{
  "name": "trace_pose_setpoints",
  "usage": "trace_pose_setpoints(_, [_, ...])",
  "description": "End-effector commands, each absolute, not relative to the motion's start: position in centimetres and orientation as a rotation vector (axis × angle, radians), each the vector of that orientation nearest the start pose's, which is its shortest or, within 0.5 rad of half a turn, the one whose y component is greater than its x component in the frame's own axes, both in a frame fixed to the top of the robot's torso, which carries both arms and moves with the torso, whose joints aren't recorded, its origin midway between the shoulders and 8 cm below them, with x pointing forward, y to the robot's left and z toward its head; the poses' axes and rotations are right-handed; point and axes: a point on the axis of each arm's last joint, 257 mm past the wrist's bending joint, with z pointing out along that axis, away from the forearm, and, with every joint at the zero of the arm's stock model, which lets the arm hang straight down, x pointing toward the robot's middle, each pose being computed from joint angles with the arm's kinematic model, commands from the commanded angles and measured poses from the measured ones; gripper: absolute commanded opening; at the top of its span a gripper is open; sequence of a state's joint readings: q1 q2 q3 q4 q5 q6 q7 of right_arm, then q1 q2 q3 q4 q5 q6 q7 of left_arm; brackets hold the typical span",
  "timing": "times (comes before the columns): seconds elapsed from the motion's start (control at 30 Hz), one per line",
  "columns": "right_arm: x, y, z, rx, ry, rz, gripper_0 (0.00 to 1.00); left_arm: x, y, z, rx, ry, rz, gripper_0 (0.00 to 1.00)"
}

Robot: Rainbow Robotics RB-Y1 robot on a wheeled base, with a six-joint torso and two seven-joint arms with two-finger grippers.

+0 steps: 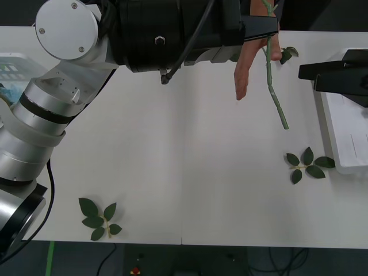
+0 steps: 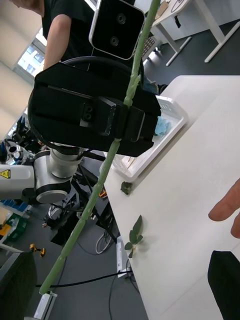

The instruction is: Place the red flowers into the right box and the blue flowers into the left box. If a person shows an open palm, hand one flower to the person first, then continue sorting.

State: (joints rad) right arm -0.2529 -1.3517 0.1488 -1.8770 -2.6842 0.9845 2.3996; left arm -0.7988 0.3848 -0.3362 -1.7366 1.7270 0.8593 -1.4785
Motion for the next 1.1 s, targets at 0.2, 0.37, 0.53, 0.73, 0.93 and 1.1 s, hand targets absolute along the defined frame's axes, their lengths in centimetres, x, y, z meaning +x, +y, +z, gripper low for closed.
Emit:
trace_pose_setpoints(0.2, [35.4, -12.8, 3.0, -0.782, 1.695, 1.393, 1.00, 40.7, -16.0, 8.0, 0.667, 1.651, -1.725, 0.00])
trace_pose_setpoints(0.37, [35.9, -11.7, 2.8, -0.766, 1.700, 1.395, 1.00, 41.0, -17.0, 8.1, 0.658, 1.640, -1.727, 0.00])
trace_pose_setpoints(0.53, [36.6, -11.0, 2.3, -0.765, 1.720, 1.390, 1.00, 40.8, -17.0, 8.3, 0.668, 1.629, -1.730, 0.00])
trace_pose_setpoints(0.73, [37.2, -10.7, 2.5, -0.751, 1.721, 1.379, 0.09, 40.4, -17.0, 8.7, 0.674, 1.612, -1.750, 0.00])
trace_pose_setpoints(0.93, [37.4, -10.7, 2.6, -0.745, 1.718, 1.375, 0.00, 40.5, -17.0, 9.0, 0.664, 1.595, -1.758, 0.18])
trace_pose_setpoints(1.1, [37.5, -10.7, 2.7, -0.746, 1.714, 1.372, 0.00, 40.5, -16.9, 9.1, 0.661, 1.592, -1.762, 0.18])
